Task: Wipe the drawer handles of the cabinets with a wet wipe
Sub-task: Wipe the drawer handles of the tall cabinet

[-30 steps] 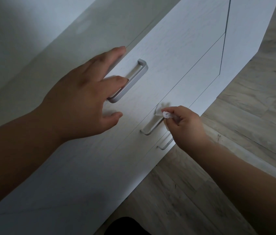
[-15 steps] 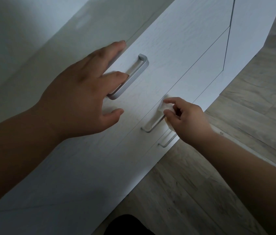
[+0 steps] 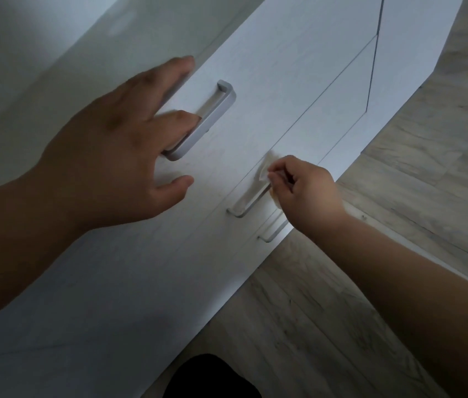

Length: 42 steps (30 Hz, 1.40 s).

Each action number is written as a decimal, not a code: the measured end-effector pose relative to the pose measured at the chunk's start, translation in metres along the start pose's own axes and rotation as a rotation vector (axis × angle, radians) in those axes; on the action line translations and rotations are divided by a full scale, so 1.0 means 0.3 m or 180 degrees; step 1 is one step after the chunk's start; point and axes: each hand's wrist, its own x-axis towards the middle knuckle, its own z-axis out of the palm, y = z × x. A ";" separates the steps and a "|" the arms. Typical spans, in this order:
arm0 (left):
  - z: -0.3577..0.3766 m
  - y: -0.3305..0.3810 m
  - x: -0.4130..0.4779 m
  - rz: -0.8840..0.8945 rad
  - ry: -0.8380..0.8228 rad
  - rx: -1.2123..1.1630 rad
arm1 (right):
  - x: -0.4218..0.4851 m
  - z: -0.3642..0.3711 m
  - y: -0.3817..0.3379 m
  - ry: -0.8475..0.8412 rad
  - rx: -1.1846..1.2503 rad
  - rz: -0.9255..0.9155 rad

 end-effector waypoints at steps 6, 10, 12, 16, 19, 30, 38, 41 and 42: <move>-0.005 0.002 -0.002 0.0033 -0.0025 0.0017 | -0.015 0.015 -0.007 -0.0065 0.0058 -0.0060; -0.005 0.007 -0.002 0.0010 0.0011 -0.0056 | -0.051 0.045 -0.017 -0.0035 0.0115 -0.0140; -0.006 0.007 -0.003 0.0003 0.0014 -0.0091 | -0.074 0.057 -0.034 -0.0257 -0.0022 -0.0328; -0.008 0.011 0.002 -0.0027 -0.0042 -0.0047 | -0.011 0.019 -0.006 0.0159 0.0070 -0.0054; -0.006 0.008 0.000 -0.0030 -0.0013 -0.0065 | -0.030 0.027 -0.012 0.0079 0.0066 -0.0146; -0.005 0.008 -0.005 0.0023 0.0001 -0.0032 | -0.061 0.068 -0.025 0.0045 0.0111 -0.0116; -0.001 0.006 -0.006 0.0031 0.0042 -0.0027 | -0.015 0.034 -0.006 0.0150 -0.0086 -0.0124; -0.005 0.009 -0.004 0.0021 0.0042 0.0006 | 0.059 -0.007 0.017 0.0196 -0.0020 -0.0104; -0.007 0.010 -0.002 0.0011 0.0030 0.0015 | 0.072 -0.015 0.023 0.0129 0.0043 -0.0092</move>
